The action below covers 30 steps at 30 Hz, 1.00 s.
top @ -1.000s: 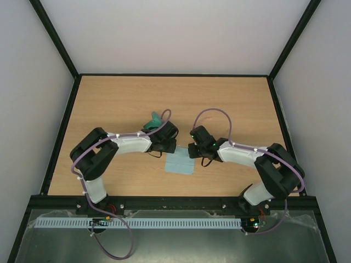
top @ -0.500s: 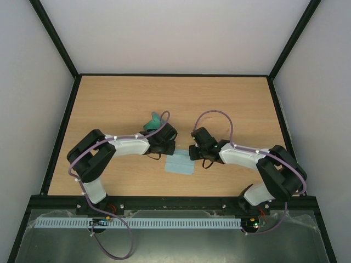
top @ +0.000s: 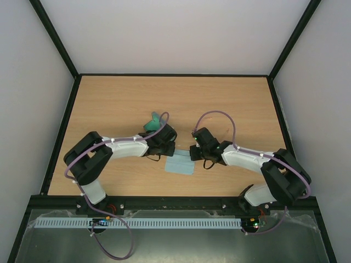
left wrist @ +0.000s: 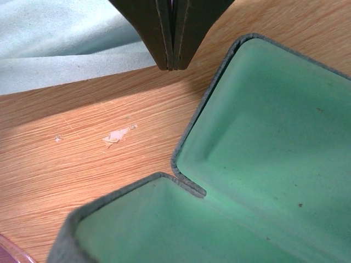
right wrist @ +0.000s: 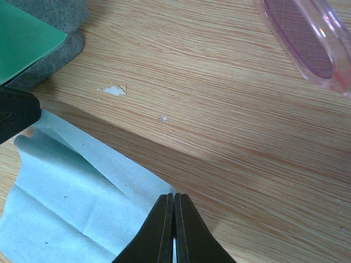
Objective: Organize the sunglasses
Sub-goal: Adjust the glasses cleaning cloth at the center of the board.
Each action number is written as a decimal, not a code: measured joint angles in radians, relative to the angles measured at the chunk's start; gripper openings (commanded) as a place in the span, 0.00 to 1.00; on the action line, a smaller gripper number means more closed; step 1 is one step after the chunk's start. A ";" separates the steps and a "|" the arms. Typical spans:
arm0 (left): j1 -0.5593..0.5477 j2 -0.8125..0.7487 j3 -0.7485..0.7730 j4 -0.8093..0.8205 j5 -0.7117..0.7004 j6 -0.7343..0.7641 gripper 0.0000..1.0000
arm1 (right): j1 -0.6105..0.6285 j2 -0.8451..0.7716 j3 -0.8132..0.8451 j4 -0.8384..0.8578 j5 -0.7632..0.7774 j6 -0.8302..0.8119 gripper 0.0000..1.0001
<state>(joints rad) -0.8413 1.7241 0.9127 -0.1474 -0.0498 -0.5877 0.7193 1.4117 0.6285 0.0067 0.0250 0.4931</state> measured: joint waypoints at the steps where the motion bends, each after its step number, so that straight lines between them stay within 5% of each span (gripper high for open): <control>1: 0.000 -0.001 0.000 0.000 -0.001 0.000 0.04 | 0.000 0.000 0.000 0.000 0.000 0.000 0.02; 30: -0.023 -0.068 -0.033 -0.008 -0.014 -0.026 0.03 | 0.000 -0.041 -0.027 0.000 -0.026 -0.015 0.02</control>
<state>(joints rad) -0.8642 1.6562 0.8799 -0.1551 -0.0643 -0.6132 0.7193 1.3705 0.6010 0.0063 -0.0013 0.4778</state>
